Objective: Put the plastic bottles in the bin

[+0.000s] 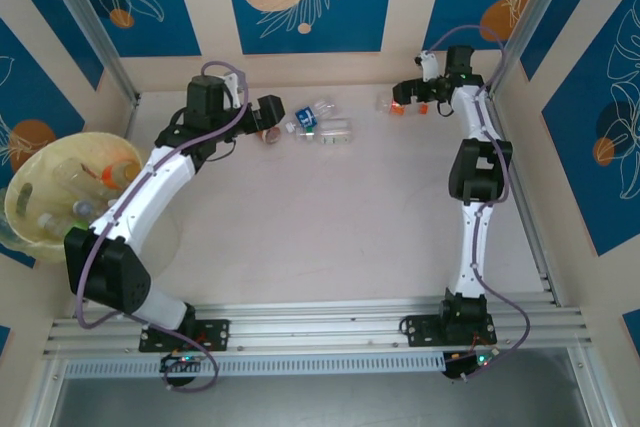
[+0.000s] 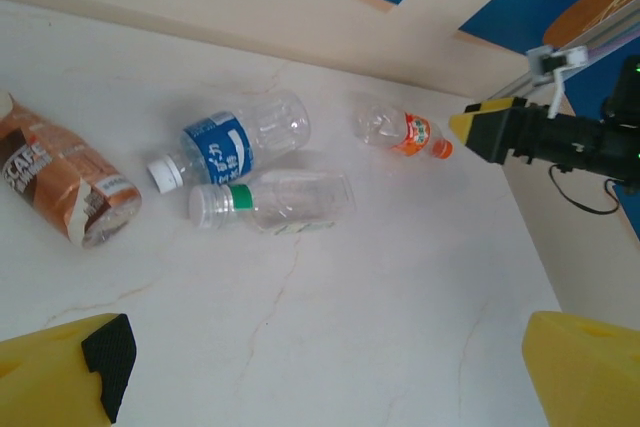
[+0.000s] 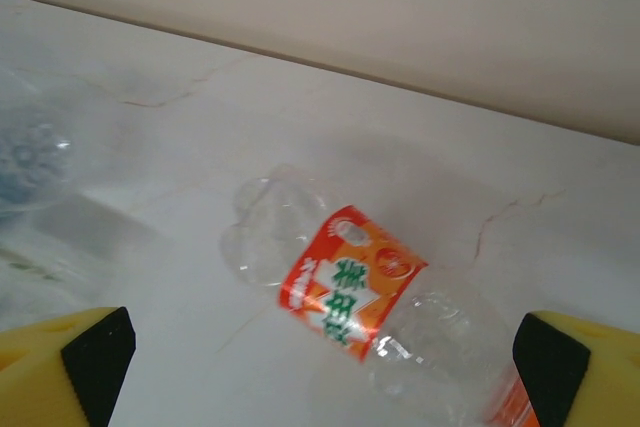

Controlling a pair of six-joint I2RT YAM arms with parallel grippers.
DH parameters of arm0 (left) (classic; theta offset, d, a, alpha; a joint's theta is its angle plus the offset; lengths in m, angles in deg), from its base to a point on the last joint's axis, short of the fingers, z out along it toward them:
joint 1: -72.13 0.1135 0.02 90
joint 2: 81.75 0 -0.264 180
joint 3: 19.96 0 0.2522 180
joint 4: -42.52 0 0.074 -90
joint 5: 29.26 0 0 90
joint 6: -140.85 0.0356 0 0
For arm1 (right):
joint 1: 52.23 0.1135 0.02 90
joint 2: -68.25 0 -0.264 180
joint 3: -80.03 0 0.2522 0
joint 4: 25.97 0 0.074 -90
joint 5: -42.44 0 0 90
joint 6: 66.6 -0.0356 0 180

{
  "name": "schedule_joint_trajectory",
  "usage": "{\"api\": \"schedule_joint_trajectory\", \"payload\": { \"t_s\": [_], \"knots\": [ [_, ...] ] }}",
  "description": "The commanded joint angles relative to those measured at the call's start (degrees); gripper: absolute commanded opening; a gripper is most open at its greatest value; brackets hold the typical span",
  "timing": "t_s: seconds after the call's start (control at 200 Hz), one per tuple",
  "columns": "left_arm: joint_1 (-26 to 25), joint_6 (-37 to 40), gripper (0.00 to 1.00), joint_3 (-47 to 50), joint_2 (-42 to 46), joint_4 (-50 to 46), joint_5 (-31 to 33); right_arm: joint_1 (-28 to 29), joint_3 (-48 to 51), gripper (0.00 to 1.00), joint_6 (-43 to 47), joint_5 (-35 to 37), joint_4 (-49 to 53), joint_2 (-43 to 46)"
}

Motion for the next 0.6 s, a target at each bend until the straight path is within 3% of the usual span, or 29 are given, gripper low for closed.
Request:
{"api": "schedule_joint_trajectory", "payload": {
  "t_s": [0.0, 0.335, 0.465, 0.595],
  "knots": [
    [-0.4, 2.6, 1.0, 2.4, 3.1, 5.3, 2.0, 1.0, -7.0, 1.0, 0.4, 0.8, 7.9, -5.3],
    [-0.2, 4.3, 1.0, 3.3, 2.6, 6.5, 4.1, 2.6, -7.3, 0.98, 10.6, -4.1, 14.8, -6.5],
    [-0.3, 4.3, 1.0, 3.2, 1.9, 6.5, 4.1, 4.9, -0.1, 0.98, 12.2, 2.6, 10.0, -3.7],
    [-0.2, 4.2, 1.0, 3.2, 1.6, 6.5, 3.8, 7.2, 0.7, 0.97, 14.9, 10.1, 8.8, -5.2]
  ]
}}
